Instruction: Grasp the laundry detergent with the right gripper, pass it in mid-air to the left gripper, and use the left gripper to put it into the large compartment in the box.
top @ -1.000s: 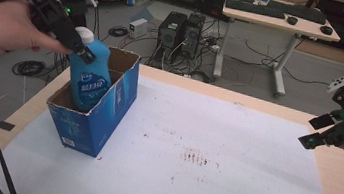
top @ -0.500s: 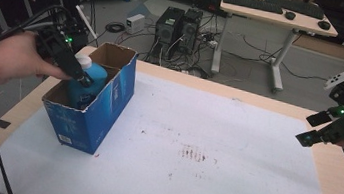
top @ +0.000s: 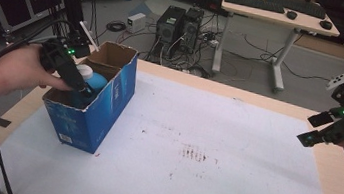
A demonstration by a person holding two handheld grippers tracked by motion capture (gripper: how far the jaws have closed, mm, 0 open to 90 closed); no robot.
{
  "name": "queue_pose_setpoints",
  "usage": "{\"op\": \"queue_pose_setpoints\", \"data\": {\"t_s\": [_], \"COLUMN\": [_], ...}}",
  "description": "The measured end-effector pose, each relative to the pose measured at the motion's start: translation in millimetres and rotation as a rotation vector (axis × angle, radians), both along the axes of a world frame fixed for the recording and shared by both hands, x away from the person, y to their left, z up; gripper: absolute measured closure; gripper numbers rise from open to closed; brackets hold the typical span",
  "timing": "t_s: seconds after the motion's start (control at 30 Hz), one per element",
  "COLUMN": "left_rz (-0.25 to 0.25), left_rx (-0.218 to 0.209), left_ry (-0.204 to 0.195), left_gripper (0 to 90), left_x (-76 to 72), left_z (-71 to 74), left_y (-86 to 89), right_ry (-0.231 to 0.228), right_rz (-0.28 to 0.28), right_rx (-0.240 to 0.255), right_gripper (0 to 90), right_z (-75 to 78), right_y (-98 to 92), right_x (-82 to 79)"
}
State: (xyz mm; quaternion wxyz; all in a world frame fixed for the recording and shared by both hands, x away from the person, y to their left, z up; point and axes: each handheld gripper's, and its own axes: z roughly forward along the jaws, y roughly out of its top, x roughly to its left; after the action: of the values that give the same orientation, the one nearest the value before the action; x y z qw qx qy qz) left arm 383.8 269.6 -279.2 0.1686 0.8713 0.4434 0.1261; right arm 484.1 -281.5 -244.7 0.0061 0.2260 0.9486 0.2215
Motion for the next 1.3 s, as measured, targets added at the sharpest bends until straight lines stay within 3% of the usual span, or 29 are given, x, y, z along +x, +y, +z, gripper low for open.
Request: {"op": "queue_pose_setpoints", "data": {"t_s": [1.3], "left_rz": [-0.013], "left_rx": [0.054], "left_ry": [0.024], "left_gripper": [37.5], "left_x": [3.4], "left_z": [3.0], "left_y": [-4.7], "right_ry": [0.014], "right_rz": [-0.013], "right_rx": [0.024], "right_gripper": [12.7], "right_z": [-4.6], "right_y": [-3.8], "right_x": [-2.0]}}
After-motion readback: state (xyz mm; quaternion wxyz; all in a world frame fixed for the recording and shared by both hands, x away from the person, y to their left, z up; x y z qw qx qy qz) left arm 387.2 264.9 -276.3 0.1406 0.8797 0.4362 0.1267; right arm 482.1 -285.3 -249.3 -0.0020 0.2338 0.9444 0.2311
